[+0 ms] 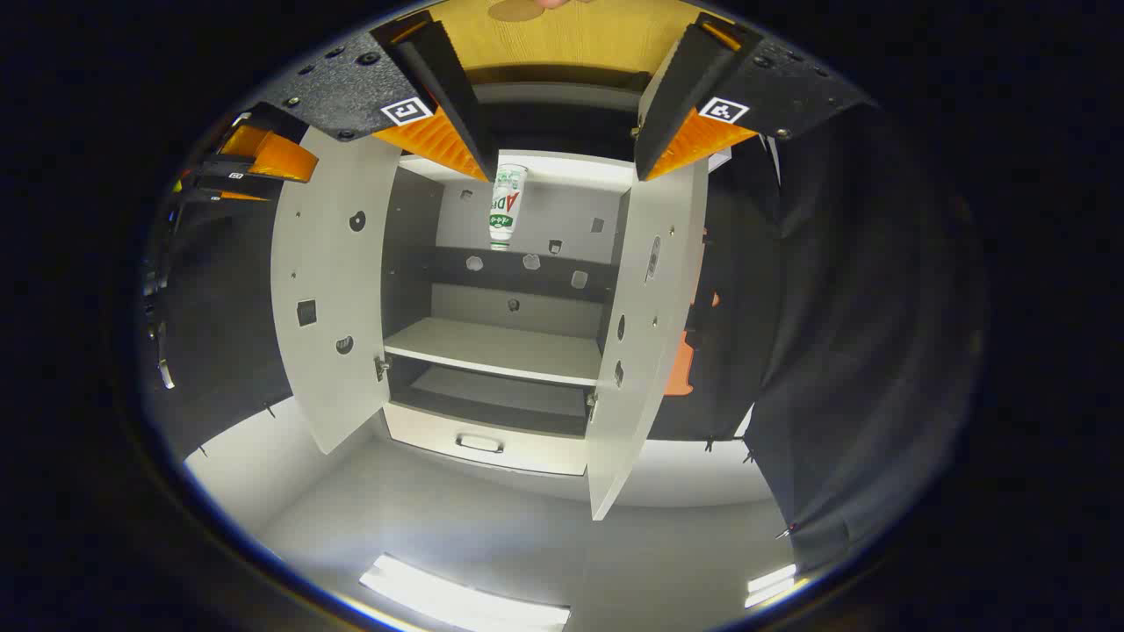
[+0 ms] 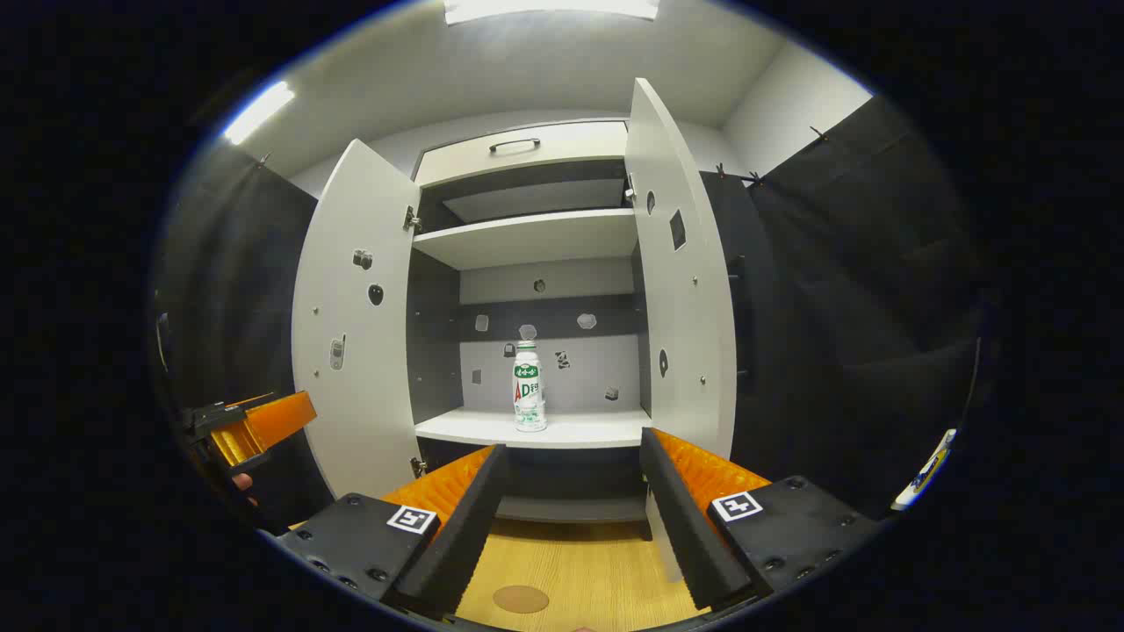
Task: Grasp the bottle in the cabinet with the left hand and place it on the coaster, then close the right door with the right hand and the left door with the left hand.
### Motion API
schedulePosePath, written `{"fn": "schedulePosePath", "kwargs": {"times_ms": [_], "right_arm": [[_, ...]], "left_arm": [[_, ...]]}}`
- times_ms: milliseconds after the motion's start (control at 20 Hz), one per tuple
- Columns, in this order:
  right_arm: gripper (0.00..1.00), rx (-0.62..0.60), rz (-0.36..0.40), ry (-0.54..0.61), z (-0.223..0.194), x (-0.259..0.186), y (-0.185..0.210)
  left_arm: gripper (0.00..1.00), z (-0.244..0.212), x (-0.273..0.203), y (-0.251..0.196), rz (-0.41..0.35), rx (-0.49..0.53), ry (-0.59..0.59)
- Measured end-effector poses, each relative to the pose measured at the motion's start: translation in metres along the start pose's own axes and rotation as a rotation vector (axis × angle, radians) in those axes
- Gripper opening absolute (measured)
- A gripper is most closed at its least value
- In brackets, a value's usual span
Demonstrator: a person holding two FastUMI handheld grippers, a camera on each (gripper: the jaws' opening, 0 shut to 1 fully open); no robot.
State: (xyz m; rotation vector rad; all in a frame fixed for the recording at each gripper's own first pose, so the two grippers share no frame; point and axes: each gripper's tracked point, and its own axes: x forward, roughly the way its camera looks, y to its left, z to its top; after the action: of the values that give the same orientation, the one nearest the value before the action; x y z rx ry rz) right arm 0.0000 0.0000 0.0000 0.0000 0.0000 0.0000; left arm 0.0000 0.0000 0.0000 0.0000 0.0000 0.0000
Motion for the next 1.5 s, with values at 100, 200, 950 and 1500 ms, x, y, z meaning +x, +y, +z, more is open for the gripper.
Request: {"fn": "schedulePosePath", "kwargs": {"times_ms": [100,200,950,1500], "right_arm": [[0.98,0.004,0.001,0.006,-0.001,0.0,0.0],[0.98,0.011,0.003,0.008,-0.002,0.002,-0.001],[0.98,0.021,-0.001,0.012,-0.005,0.008,-0.003],[0.98,0.051,0.1,0.003,0.0,0.043,-0.022]], "left_arm": [[0.95,-0.002,-0.001,0.001,0.004,0.0,0.006],[0.95,-0.005,-0.001,0.0,0.003,-0.004,0.012],[0.95,-0.005,0.005,-0.004,-0.008,0.02,0.009],[0.98,-0.011,0.059,-0.039,0.02,-0.012,0.021]]}}
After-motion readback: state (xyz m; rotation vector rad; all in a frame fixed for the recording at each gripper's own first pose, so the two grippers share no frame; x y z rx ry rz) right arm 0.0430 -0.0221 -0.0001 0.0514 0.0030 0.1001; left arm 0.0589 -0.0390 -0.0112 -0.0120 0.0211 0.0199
